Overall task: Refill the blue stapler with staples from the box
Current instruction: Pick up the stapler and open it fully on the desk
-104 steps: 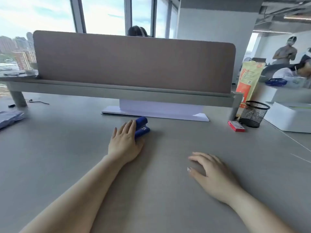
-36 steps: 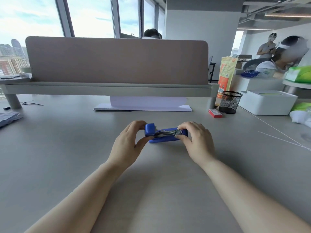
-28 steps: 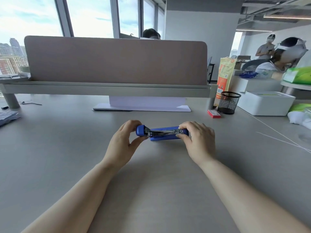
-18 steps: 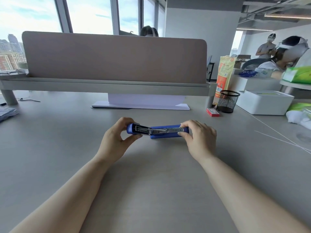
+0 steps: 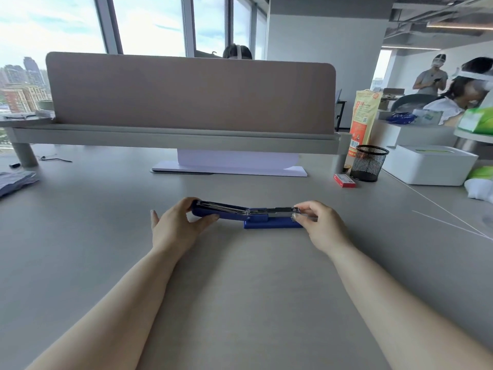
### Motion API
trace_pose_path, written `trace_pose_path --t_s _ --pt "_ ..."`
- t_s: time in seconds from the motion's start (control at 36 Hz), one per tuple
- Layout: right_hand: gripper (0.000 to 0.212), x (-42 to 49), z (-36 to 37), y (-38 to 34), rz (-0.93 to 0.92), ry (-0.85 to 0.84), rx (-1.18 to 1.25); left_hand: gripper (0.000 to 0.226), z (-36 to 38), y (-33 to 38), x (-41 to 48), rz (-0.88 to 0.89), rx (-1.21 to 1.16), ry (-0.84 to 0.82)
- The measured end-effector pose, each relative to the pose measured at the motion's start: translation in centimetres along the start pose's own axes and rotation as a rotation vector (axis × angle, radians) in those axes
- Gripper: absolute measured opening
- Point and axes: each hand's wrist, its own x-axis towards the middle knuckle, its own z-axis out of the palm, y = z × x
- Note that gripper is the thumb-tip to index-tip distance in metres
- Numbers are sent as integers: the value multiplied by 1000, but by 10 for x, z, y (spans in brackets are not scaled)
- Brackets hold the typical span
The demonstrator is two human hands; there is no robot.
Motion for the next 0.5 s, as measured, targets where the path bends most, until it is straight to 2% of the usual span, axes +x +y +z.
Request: trace_pose_path --t_s 0.19,0.39,0.5 --pt "23 2 3 7 27 -45 26 51 3 -1 2 -58 258 -100" --pt "31 0 -1 5 62 -43 57 51 1 -2 1 -45 305 -142" --pt "27 -3 -11 7 92 5 102 64 -3 2 -2 -73 269 -135"
